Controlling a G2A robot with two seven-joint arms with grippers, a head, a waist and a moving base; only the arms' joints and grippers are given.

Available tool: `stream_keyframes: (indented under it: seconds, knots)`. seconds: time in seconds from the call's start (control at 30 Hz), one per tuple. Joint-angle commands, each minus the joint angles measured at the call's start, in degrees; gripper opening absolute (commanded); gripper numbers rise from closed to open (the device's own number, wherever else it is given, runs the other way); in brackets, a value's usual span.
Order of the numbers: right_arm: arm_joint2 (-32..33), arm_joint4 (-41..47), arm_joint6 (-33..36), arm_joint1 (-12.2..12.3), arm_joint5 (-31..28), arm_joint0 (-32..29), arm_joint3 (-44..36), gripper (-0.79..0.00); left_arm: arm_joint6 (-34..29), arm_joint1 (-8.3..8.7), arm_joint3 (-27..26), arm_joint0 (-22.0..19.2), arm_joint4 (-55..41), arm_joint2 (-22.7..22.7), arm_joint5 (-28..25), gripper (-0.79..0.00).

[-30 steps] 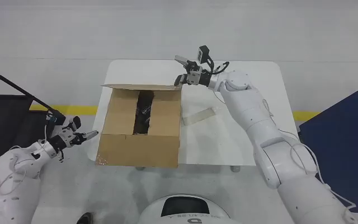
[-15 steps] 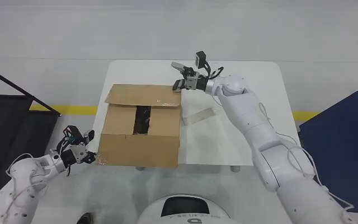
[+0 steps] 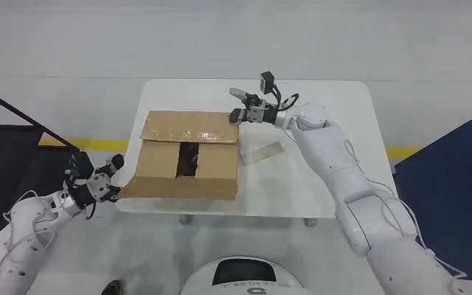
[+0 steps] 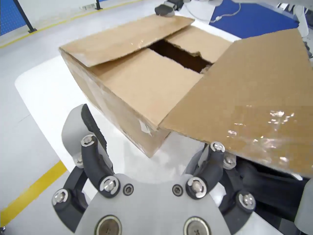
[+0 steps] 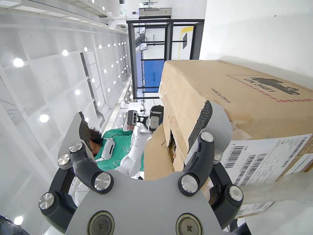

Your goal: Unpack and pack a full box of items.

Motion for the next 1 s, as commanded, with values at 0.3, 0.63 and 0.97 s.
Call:
stream_keyframes:
  seconds: [0.3, 0.63, 0.97]
  knots:
    - [1.4, -0.4, -1.2, 1.1, -0.1, -1.3, -4.2, 0.0, -16.8, -0.06, 2.0, -8.7, -25.8, 4.5, 7.9, 0.0]
    - [2.3, -1.6, -1.9, 2.1, 1.8, -2.0, -7.5, 0.0, -28.4, -1.59, 0.7, -16.9, -30.2, 11.8, 20.9, 0.0]
    - [3.7, -2.7, -2.5, 3.3, 2.7, -2.8, -9.7, 0.0, -27.9, -3.27, 4.5, -22.6, -24.9, 16.6, 27.4, 0.0]
